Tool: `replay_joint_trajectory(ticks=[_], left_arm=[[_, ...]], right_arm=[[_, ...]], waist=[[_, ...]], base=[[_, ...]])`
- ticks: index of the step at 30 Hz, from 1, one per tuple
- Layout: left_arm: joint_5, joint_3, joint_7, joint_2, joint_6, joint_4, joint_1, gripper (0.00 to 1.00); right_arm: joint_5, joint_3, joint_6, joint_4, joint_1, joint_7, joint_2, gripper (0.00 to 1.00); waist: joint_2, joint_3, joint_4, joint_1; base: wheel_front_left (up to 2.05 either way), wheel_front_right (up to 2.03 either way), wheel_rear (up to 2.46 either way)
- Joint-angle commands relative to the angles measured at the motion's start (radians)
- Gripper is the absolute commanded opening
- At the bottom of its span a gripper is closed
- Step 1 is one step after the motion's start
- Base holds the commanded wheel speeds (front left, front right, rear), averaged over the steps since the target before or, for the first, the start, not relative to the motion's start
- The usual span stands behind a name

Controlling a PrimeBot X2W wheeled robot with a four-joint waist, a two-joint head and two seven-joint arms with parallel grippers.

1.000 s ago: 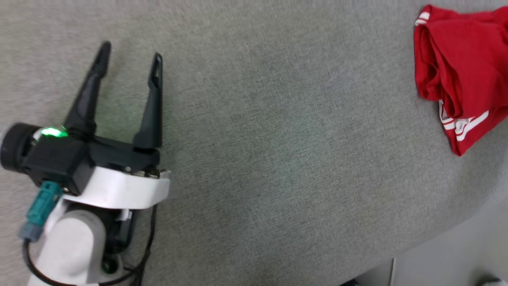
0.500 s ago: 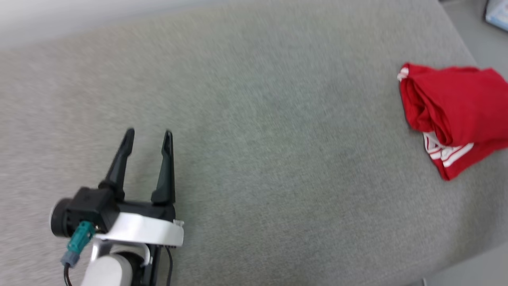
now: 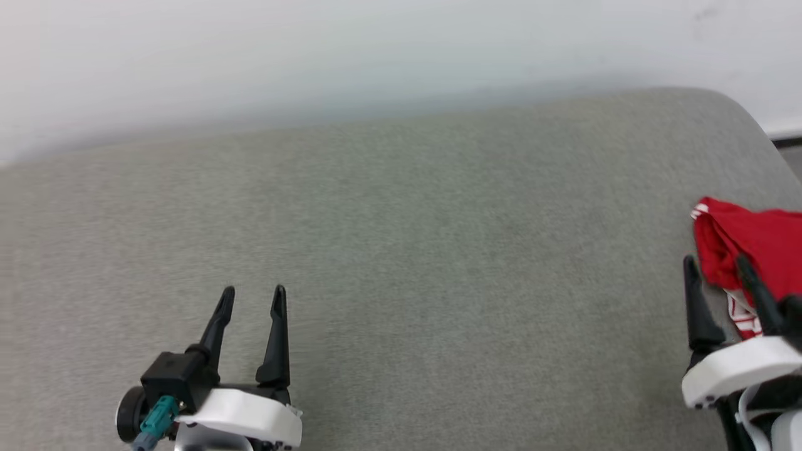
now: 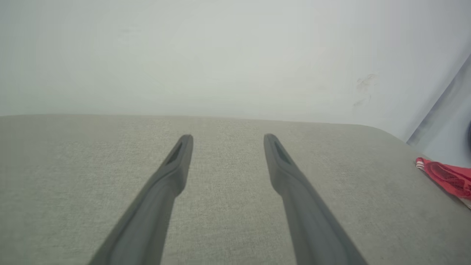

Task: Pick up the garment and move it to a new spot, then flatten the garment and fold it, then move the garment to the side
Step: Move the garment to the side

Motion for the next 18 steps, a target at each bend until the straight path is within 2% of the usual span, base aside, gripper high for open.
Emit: replay_joint_trajectory(ticks=[1,9,18], left_arm=[[-0.001,0.002,-0.003,0.002,-0.004,0.01,0.013,1.0],[-0.017,0.008,-0.025,0.009,-0.022,0.073,0.05,1.0],[-0.017,0.024,-0.035,0.015,-0.023,0.104,0.092,1.0]], right_arm=[[-0.001,0.001,-0.002,-0.014,0.023,0.003,0.003,1.0],[-0.002,0.084,-0.001,-0.124,0.127,0.023,0.047,1.0],[-0.017,0.085,-0.001,-0.248,0.239,0.054,0.067,1.0]], waist=[[-0.0001,-0.045,0.047,0.0002],[-0.0001,-0.12,0.108,0.0002],[-0.0001,-0.155,0.117,0.0002]], base=[[0.0,0.0,0.0],[0.0,0.0,0.0],[0.0,0.0,0.0]])
